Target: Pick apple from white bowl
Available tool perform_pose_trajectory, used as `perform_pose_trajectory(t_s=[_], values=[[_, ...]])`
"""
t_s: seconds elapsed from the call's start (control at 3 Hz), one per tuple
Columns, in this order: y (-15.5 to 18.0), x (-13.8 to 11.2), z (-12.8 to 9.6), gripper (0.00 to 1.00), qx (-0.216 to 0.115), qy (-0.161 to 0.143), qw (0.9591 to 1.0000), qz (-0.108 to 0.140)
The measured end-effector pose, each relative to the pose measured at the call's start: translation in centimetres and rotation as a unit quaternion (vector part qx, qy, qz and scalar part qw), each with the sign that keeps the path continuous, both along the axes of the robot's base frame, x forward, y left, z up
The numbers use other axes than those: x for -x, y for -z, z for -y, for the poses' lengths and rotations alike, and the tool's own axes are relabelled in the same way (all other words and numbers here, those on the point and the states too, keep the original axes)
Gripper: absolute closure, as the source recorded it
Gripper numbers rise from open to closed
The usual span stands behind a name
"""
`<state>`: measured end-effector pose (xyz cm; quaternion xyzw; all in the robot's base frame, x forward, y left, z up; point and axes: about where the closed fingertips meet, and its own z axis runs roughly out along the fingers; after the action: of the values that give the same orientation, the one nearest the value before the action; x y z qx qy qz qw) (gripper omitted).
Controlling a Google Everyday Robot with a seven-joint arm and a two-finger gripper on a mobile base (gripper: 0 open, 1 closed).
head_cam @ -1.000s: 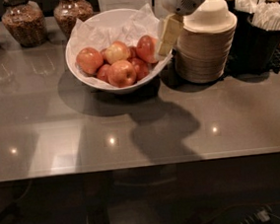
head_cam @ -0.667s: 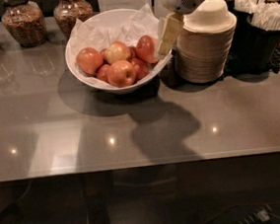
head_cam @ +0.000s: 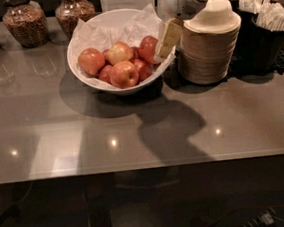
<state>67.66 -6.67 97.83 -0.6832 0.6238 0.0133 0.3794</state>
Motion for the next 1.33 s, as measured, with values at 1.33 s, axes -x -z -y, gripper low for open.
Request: perform_pose_trajectory(t_s=[1.33], values=[[5.8, -2.5, -0.2, 0.16, 0.003, -0.012, 0.9995, -0.028]])
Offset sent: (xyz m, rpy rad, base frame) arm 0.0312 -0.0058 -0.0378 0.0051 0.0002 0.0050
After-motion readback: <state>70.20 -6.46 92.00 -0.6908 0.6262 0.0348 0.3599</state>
